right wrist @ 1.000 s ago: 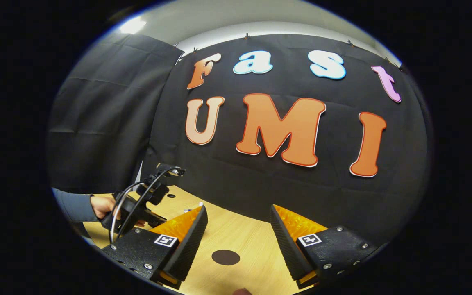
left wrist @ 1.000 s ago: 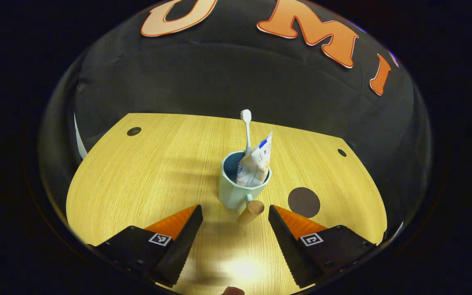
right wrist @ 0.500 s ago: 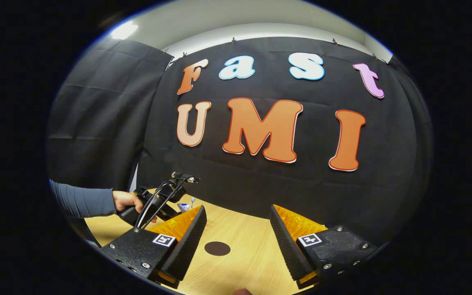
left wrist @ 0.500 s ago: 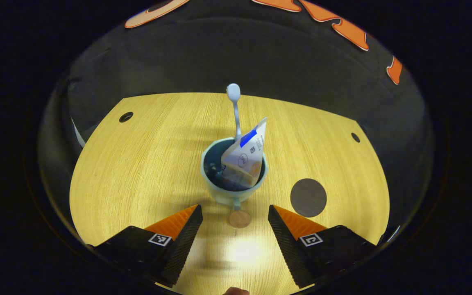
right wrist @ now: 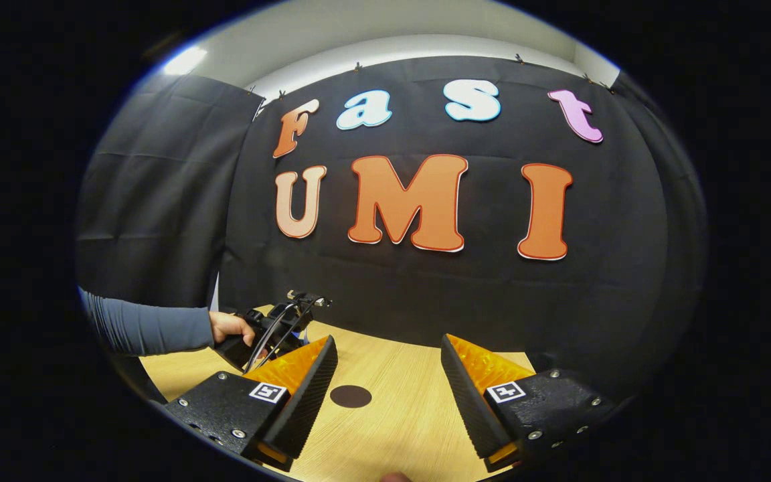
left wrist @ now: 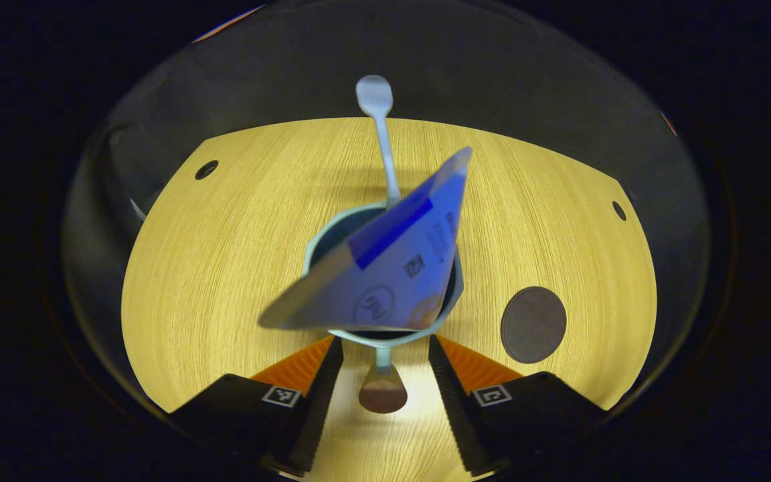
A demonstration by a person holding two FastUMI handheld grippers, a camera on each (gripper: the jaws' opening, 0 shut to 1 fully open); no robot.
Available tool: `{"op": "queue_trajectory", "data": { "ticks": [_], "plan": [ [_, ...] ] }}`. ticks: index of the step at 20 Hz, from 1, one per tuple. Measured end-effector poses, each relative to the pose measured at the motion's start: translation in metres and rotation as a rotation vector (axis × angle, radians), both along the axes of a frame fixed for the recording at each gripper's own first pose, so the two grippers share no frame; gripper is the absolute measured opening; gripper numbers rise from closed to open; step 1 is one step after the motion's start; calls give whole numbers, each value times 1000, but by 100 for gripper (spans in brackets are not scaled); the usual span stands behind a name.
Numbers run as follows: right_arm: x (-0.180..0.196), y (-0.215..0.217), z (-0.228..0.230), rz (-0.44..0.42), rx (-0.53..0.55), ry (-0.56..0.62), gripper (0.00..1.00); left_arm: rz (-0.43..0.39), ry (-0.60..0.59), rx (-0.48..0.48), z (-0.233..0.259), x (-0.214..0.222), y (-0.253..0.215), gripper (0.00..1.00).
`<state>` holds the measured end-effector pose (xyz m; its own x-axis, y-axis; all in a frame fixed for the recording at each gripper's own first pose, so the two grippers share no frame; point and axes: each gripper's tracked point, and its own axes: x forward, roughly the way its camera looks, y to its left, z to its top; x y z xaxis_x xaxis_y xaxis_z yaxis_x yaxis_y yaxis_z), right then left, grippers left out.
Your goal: Put the toothbrush and toothpaste on the desktop into the cup, then pick up the cup and place it on the coaster on the desktop.
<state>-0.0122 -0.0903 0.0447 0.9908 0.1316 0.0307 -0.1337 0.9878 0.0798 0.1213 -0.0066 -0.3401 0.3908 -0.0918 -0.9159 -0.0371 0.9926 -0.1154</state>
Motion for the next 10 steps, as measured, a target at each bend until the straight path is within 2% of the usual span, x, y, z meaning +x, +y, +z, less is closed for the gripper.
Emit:
{"op": "queue_trajectory", "data": {
  "ticks": [2,4,5,10],
  "plan": [
    [-2,-1,-1,-5,6,-4,93,14,9,13,-5,3,2,61],
    [-3,-1,0,-7,13,-10,93,27,9,5,-5,7,2,35],
    [-4,-2,0,-6,15,-14,93,25,12,5,-4,5,4,28],
    [-7,-3,-6,-15,19,-9,93,48,6,-6,-5,-11,21,26]
  ]
}}
